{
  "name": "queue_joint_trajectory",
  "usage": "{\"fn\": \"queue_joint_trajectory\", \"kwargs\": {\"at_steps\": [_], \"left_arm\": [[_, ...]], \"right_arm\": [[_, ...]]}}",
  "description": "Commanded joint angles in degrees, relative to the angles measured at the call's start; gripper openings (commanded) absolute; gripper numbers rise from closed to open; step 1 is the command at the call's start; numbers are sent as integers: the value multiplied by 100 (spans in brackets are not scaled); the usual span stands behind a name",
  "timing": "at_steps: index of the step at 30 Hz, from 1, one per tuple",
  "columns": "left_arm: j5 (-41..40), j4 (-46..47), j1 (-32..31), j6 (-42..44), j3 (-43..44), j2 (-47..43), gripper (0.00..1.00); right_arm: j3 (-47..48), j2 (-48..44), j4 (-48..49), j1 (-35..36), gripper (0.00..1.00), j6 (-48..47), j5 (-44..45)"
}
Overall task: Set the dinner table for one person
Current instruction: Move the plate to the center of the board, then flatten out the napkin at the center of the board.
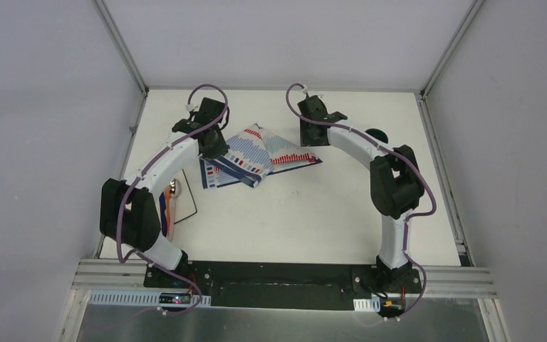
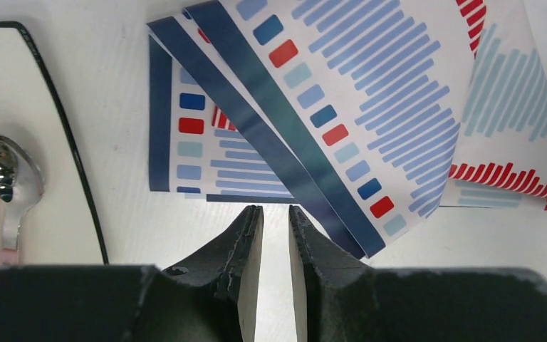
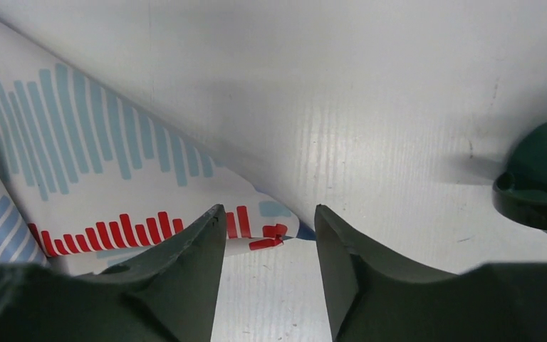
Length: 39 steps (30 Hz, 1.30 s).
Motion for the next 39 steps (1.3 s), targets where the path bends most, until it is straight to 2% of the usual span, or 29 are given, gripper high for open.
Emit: {"fn": "queue_joint_trajectory", "kwargs": {"at_steps": [1,3,5,7,8,26,39], "left_arm": [[29,37,-170,160,120,206,21],[132,201,-244,187,3,231,20],[181,312,-302,201,-99,241,14],[248,413,-332,229,-189,241,3],[279,454,-340,232,-225,241,0],[452,650,-482,294,-319,299,0],[415,651,-557,263,-260,436,0]], "right_arm": [[625,-31,-345,-159,52,-121,439],[828,181,-477,-258,45,-141,600],[987,414,-576,-344,21,-142,701],[1067,619,-604,-434,0,-97,727],[1104,719,-609,-476,0,-81,709],[1386,1426,-877,-1248,0,-85,938],[781,1292,-768,-2118,0,-82,1076]]}}
